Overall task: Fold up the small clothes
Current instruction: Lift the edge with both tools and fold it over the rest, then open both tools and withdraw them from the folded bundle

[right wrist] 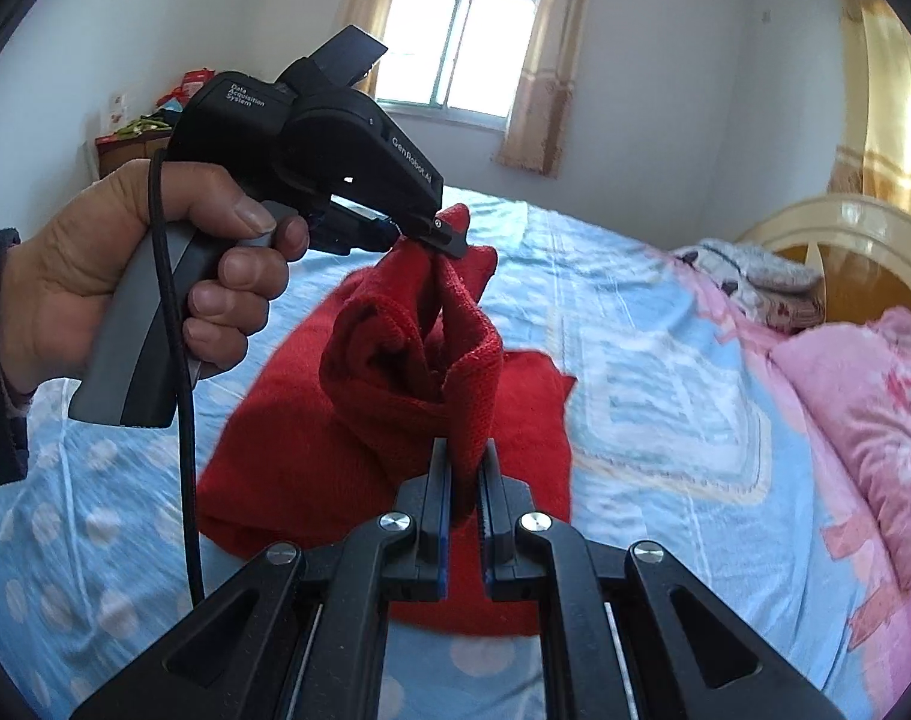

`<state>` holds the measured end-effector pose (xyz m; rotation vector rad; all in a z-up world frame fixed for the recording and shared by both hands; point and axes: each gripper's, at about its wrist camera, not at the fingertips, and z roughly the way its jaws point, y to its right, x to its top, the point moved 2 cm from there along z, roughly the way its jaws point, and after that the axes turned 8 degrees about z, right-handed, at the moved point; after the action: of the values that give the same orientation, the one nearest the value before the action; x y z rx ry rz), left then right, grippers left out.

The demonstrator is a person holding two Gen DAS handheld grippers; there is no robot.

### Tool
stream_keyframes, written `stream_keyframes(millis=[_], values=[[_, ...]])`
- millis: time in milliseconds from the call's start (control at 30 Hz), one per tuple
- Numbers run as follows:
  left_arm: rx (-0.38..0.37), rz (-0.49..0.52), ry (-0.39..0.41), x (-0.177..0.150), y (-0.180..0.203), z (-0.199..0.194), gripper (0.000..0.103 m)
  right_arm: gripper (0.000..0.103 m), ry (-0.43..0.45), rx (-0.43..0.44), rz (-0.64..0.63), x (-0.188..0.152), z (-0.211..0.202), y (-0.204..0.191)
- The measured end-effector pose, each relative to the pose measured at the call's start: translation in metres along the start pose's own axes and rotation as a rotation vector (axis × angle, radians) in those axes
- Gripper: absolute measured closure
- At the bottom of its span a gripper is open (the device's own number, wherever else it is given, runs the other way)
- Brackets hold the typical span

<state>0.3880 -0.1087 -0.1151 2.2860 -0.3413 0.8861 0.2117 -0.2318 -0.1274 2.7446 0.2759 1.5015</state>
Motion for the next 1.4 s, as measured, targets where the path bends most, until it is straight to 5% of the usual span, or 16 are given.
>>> stream_keyframes(millis=[333, 700, 767, 900, 1100, 1400], values=[[0.050, 0.109, -0.074, -0.012, 0.036, 0.042, 0.094, 0.097, -0.111, 0.073, 0.141, -0.025, 0.012, 0.034], [0.116, 0.398, -0.049, -0.024, 0.088, 0.043, 0.090, 0.097, -0.212, 0.152, 0.269, -0.045, 0.019, 0.051], [0.131, 0.442, -0.040, -0.028, 0.092, 0.034, 0.083, 0.097, -0.215, 0.156, 0.275, -0.047, 0.019, 0.051], [0.238, 0.494, 0.007, -0.044, 0.082, 0.007, 0.035, 0.097, -0.229, 0.170, 0.296, -0.051, 0.018, 0.049], [0.357, 0.533, 0.029, -0.085, 0.054, -0.030, 0.029, 0.097, -0.247, 0.190, 0.340, -0.053, 0.020, 0.051], [0.347, 0.454, 0.011, -0.124, 0.023, -0.042, 0.020, 0.096, -0.248, 0.253, 0.463, -0.059, 0.019, 0.069]])
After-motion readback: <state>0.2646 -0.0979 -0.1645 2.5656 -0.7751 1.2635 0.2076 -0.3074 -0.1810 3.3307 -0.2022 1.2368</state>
